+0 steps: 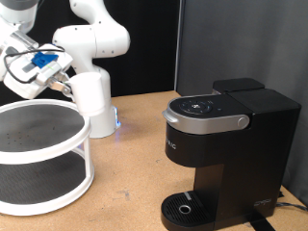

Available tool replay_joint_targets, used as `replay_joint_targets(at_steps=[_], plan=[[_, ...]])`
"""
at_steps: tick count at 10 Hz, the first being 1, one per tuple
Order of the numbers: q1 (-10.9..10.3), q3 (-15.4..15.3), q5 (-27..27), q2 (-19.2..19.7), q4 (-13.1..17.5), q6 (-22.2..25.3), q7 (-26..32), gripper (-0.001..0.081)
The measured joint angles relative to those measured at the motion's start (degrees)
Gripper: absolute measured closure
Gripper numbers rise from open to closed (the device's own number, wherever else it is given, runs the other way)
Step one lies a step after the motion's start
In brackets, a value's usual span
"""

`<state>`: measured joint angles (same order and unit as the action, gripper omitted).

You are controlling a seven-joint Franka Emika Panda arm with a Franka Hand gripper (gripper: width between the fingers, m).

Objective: Make a cup of coffee with the keurig machine

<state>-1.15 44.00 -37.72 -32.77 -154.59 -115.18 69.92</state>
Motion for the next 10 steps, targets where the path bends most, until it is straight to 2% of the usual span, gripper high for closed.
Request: replay_joint_targets(at_steps=[3,6,7,10], plan=[[-5.36,-1.39,-5.42,1.79,0.2,-4.62,0.0,0.0733],[-8.36,-2.13,-7.82,3.74,0.22,-8.6,0.07,0.0733],[-8.9,-2.36,-8.25,4.32,0.23,-9.62,0.08,0.0733],[-8.84,-2.2,-7.7,4.35,0.06,-8.37,0.07,0.0733]])
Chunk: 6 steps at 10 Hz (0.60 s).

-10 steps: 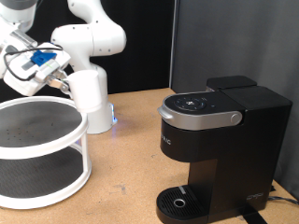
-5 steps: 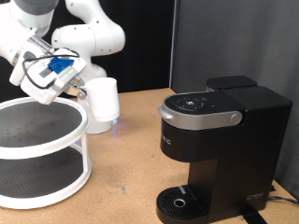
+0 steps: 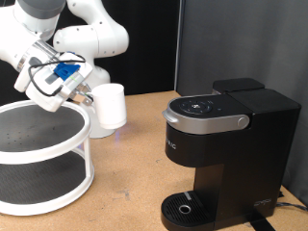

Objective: Make a cup of coffee with the keurig machine

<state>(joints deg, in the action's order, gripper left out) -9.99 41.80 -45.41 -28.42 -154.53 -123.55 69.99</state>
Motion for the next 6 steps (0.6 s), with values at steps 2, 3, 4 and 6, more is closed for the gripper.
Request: replay_joint_targets(at_steps=[2,3,4,6], plan=[[-0.15,-0.75,0.18,0.46,-1.18,-2.59,0.27,0.0733],[-0.64,-1.0,-0.19,1.05,-1.84,-4.4,0.94,0.0733],[-1.39,-1.03,-1.0,1.88,-2.35,-6.02,1.93,0.0733],[-3.0,-0.91,-3.71,4.01,-2.85,-7.65,4.11,0.0733]])
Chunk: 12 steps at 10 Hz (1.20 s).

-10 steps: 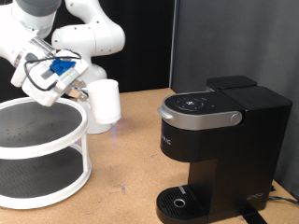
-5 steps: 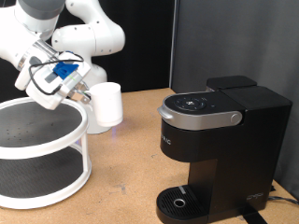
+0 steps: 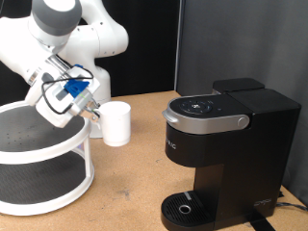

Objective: Make a cup of coffee with the keurig machine

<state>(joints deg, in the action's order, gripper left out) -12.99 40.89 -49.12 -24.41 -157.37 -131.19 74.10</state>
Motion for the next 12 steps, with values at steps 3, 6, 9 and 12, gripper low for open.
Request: replay_joint_targets(at_steps=[3,6,9,12], plan=[[-1.99,0.41,-4.02,4.03,-0.09,-1.18,3.71,0.0733],[-4.17,0.33,-8.97,8.04,-0.01,-3.66,7.22,0.0733],[-6.61,0.11,-13.4,12.47,0.85,-4.6,9.7,0.0733],[-8.68,-0.84,-18.61,16.78,2.45,-4.6,12.26,0.0733]])
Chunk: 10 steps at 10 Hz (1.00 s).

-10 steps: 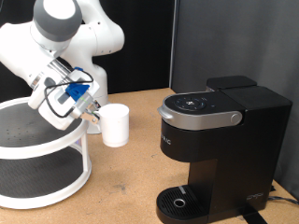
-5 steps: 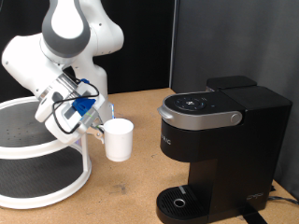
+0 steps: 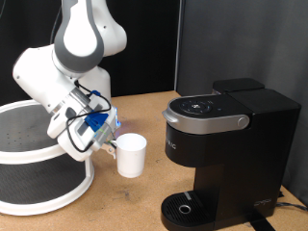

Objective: Make a cup of coffee with the keurig machine

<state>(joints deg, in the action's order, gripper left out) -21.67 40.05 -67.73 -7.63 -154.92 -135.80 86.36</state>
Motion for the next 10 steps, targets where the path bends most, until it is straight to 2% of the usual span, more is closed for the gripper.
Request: replay_joint_targets(at_steps=[3,10], plan=[[-1.51,-1.55,-5.19,4.05,2.25,0.34,2.33,0.0733],[-2.86,-6.9,-15.99,11.3,5.87,1.17,6.92,0.0733]])
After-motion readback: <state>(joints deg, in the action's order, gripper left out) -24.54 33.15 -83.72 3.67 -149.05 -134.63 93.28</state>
